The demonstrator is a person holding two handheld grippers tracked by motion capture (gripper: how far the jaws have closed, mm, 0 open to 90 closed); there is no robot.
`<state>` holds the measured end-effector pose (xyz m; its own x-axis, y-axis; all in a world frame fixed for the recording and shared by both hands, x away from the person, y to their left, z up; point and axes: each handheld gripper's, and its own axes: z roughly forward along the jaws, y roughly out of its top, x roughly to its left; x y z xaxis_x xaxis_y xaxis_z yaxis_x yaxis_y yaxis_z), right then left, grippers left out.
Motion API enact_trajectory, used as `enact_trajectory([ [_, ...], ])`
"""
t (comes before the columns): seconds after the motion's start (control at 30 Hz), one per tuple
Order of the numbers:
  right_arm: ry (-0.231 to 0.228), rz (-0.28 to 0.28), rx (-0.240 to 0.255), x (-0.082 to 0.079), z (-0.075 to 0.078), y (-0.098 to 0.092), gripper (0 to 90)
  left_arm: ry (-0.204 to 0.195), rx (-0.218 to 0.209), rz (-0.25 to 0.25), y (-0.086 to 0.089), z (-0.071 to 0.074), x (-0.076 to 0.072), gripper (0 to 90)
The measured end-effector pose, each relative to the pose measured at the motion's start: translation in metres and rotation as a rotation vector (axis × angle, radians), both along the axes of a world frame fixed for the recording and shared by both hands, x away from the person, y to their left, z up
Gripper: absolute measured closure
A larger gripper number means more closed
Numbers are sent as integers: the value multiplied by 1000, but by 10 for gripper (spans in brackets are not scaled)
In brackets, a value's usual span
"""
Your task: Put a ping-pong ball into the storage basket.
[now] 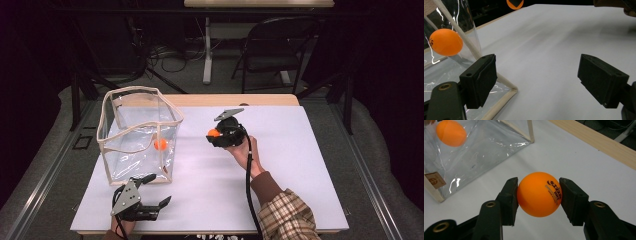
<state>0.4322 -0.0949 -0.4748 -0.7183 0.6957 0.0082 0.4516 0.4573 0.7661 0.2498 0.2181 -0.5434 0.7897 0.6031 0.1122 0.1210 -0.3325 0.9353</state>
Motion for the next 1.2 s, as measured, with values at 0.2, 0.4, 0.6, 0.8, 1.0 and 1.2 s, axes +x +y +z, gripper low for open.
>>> enact_trajectory([
  [0.2, -17, 6, 18, -1, 11, 2, 510, -1, 0, -1, 0, 0, 0, 159],
  [0.4, -26, 11, 16, -1, 18, 3, 510, -1, 0, -1, 0, 0, 0, 159],
  [0.6, -27, 16, 13, -1, 20, 3, 510, 0, -1, -2, 0, 0, 0, 159],
  [0.8, -28, 18, 26, 0, 25, 3, 510, 2, -1, -3, -1, 0, 0, 159],
  [1.0, -35, 20, 38, 0, 30, 4, 511, -1, 3, -3, -1, 0, 0, 159],
  [1.2, -34, 23, 39, 1, 34, 6, 510, -1, 0, -2, -1, 0, 0, 159],
])
